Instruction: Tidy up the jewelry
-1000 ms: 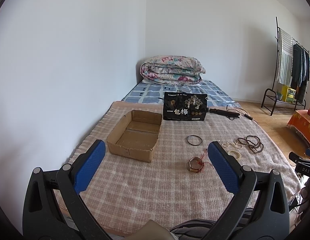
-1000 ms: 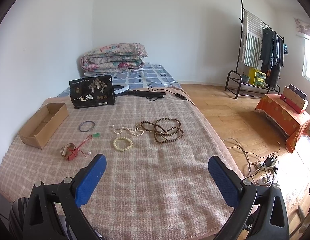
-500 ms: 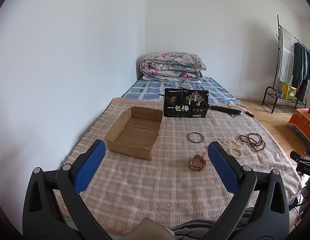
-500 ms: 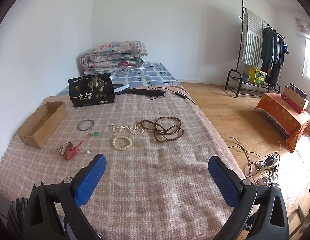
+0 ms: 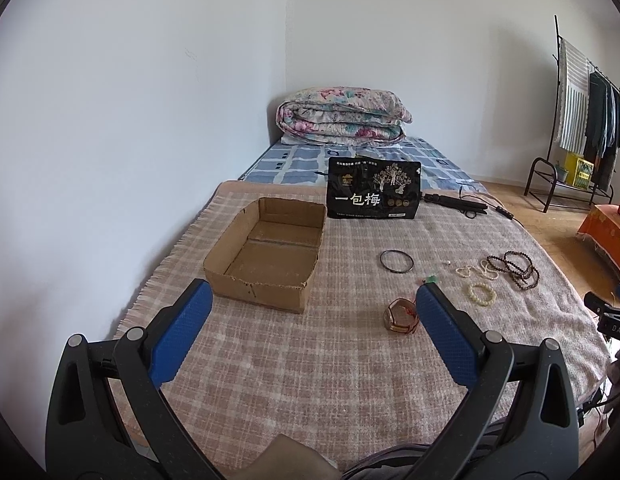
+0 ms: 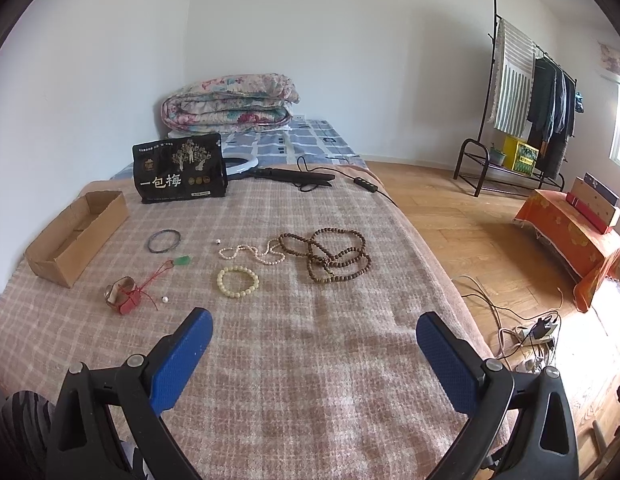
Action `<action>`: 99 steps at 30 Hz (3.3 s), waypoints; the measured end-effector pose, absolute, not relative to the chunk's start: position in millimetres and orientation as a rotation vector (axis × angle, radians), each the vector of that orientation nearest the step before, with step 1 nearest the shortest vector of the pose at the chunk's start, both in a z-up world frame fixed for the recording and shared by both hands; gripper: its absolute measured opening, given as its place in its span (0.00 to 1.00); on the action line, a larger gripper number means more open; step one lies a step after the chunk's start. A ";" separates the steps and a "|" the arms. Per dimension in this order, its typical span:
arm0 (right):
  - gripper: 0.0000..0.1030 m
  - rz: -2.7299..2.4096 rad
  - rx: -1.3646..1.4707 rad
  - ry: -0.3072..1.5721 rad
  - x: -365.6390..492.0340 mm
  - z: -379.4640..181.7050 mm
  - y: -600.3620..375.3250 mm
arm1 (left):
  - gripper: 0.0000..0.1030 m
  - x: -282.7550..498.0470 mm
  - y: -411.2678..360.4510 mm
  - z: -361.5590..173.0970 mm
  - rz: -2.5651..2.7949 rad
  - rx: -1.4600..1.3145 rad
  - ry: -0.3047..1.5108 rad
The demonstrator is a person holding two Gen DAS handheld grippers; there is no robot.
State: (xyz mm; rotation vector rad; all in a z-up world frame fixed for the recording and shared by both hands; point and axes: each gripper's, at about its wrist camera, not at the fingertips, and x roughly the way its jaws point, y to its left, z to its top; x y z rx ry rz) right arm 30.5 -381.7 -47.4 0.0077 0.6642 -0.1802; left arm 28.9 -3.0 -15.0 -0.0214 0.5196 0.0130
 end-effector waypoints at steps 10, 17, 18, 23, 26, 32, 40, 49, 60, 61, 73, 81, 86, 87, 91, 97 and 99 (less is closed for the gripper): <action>1.00 -0.069 0.065 0.669 62.8 -55.2 -391.3 | 1.00 58.1 -11.0 -29.3 -0.044 0.014 0.581; 1.00 0.017 0.061 0.703 92.5 -59.0 -382.7 | 0.94 80.4 -15.0 -40.4 -0.106 0.003 0.635; 1.00 0.035 0.059 0.706 97.5 -59.7 -380.5 | 0.94 82.7 -17.0 -42.3 -0.112 0.006 0.641; 0.98 0.096 0.070 0.729 122.8 -66.5 -371.3 | 0.87 94.9 -25.1 -50.1 -0.140 0.018 0.665; 0.96 0.137 0.102 0.749 138.3 -71.9 -367.6 | 0.86 102.4 -28.6 -55.2 -0.158 0.022 0.677; 0.87 0.220 0.110 0.794 171.5 -85.2 -350.7 | 0.85 115.1 -38.5 -65.2 -0.188 0.059 0.699; 0.70 0.311 0.070 0.841 215.2 -104.9 -316.6 | 0.85 135.8 -56.4 -82.3 -0.231 0.115 0.731; 0.52 0.373 0.057 0.931 258.7 -143.6 -285.6 | 0.66 162.5 -65.5 -106.0 -0.315 0.086 0.818; 0.43 0.394 0.052 0.972 280.0 -169.0 -266.6 | 0.45 193.8 -79.5 -145.0 -0.380 0.046 0.934; 0.43 0.396 0.048 0.974 281.9 -170.4 -264.6 | 0.44 196.3 -80.1 -148.5 -0.384 0.043 0.941; 0.38 0.370 -0.058 0.980 291.3 -180.4 -246.4 | 0.37 205.6 -80.4 -168.4 -0.411 0.012 0.986; 0.33 0.362 -0.154 0.974 289.7 -182.9 -236.7 | 0.32 214.9 -81.1 -178.1 -0.419 -0.035 1.023; 0.32 0.385 -0.178 0.973 287.9 -182.5 -234.4 | 0.32 217.0 -82.8 -184.4 -0.423 -0.041 1.040; 0.33 0.398 -0.187 0.975 287.7 -182.8 -232.8 | 0.32 217.4 -83.5 -185.7 -0.422 -0.038 1.042; 0.35 0.393 -0.202 0.976 288.6 -184.6 -229.8 | 0.31 220.2 -85.0 -189.4 -0.416 -0.042 1.049; 0.32 0.397 -0.209 0.966 288.6 -185.8 -229.6 | 0.17 222.6 -85.4 -192.2 -0.395 -0.031 1.059; 0.32 0.396 -0.211 0.962 287.6 -185.0 -229.6 | 0.13 222.6 -84.3 -191.7 -0.390 -0.034 1.059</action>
